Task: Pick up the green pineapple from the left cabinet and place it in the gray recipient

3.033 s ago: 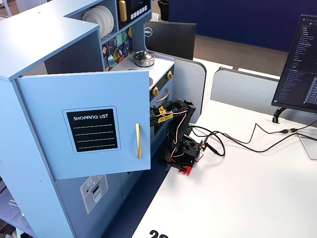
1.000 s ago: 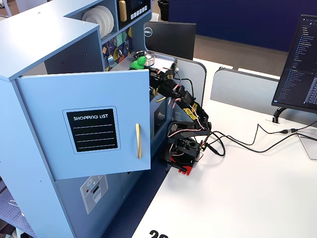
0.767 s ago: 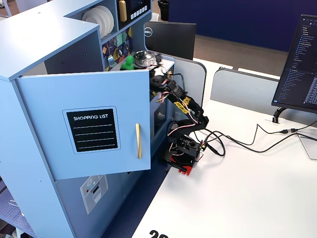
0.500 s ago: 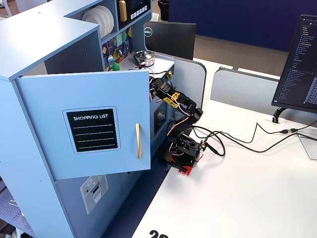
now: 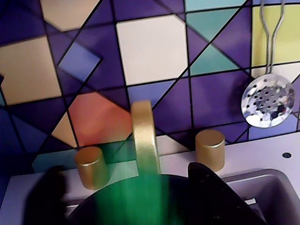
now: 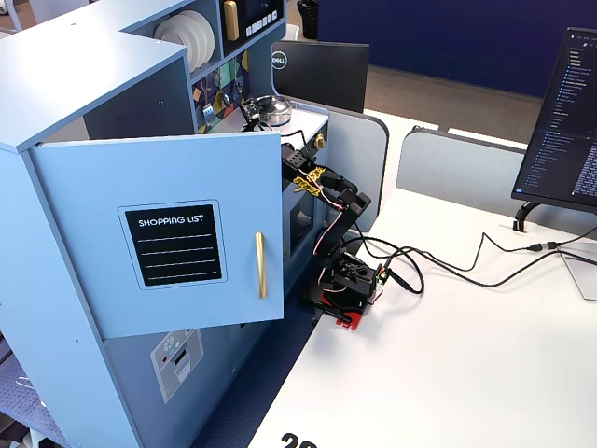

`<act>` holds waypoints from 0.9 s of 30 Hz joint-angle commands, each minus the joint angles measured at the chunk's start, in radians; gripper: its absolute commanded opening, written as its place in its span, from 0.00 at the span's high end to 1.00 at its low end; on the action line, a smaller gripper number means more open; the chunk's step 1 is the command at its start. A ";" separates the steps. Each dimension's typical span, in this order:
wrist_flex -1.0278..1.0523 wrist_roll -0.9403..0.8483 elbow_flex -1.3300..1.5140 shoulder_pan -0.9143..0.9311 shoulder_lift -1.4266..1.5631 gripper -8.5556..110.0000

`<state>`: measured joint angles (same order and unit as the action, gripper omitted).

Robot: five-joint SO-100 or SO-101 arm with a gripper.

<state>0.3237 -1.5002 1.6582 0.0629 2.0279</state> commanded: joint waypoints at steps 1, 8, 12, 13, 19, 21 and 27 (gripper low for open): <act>-0.029 0.014 -0.069 0.000 0.029 0.63; 0.253 -0.087 -0.071 -0.018 0.235 0.68; 0.652 -0.120 -0.084 -0.041 0.476 0.77; 0.736 -0.127 -0.078 -0.048 0.534 0.78; 1.172 -0.176 0.100 -0.057 0.779 0.89; 1.192 -0.104 0.247 -0.049 0.834 0.90; 1.091 -0.071 0.755 -0.078 0.985 0.91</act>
<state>1.4634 -1.5907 2.1522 0.0169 2.9514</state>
